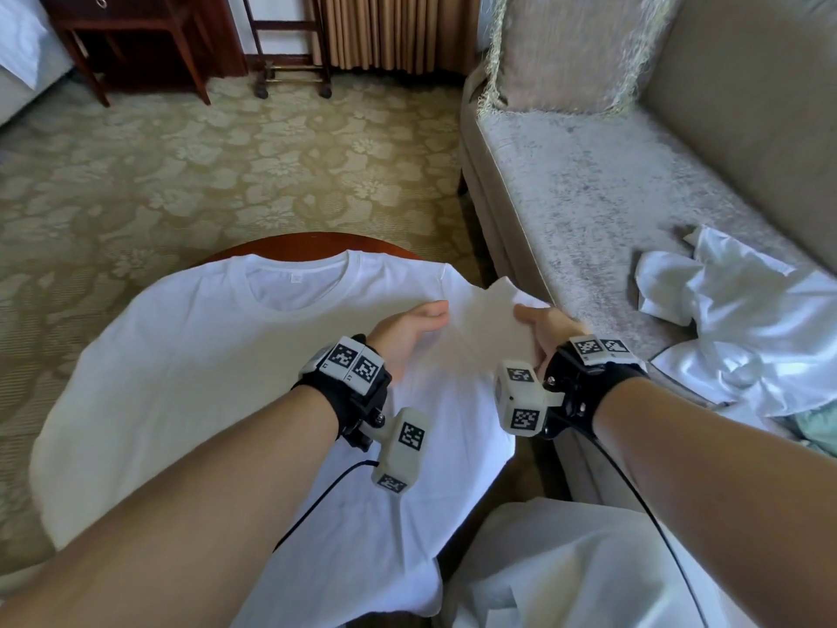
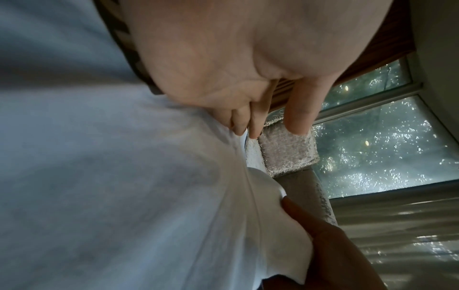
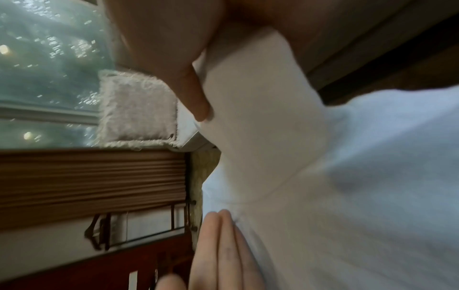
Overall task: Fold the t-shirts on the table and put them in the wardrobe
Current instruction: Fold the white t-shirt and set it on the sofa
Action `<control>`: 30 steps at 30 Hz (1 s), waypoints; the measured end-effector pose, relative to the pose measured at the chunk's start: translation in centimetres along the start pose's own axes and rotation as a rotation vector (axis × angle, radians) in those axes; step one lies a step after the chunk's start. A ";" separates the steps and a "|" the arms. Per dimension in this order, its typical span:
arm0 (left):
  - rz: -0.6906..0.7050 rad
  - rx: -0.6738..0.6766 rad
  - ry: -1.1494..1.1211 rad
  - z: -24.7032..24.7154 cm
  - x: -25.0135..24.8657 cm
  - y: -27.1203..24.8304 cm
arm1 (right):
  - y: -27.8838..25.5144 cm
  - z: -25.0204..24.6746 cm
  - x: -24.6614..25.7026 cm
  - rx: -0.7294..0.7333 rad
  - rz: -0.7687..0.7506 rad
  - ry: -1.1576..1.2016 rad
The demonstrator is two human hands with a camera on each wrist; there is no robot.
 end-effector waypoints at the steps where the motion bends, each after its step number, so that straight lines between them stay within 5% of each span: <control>1: 0.015 -0.015 -0.025 -0.1 -0.1 -0.1 | -1.7 0.4 0.9 -0.024 -0.039 -0.022; 5: 0.020 -0.028 -0.100 -0.4 -0.4 -0.4 | -6.6 3.0 4.2 -0.007 -0.214 -0.239; 10: 0.025 -0.047 -0.157 -1.5 -1.6 -0.9 | -9.9 8.0 6.1 0.045 -0.438 -0.845; 14: -0.016 -0.125 -0.216 -3.3 -1.4 -1.2 | -10.9 12.2 4.0 0.249 -0.436 -1.229; 18: -0.065 -0.190 -0.162 -3.7 -1.3 -1.8 | -11.0 13.3 2.4 0.420 -0.395 -1.127; 21: -0.064 -0.379 -0.001 -5.0 -1.2 -2.0 | -9.8 12.3 2.8 0.367 -0.380 -0.959; 30: -0.073 -0.554 0.392 -7.2 -2.6 -2.1 | -8.1 11.9 1.5 0.394 -0.241 -1.146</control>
Point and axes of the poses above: each hand's wrist, its own y-axis towards the middle knuckle, its own z-axis out of the palm, x = y × z, the point moved 7 cm from there along y, towards the middle knuckle, and after that the axes turned 12 degrees about x, right-handed, at the moved point
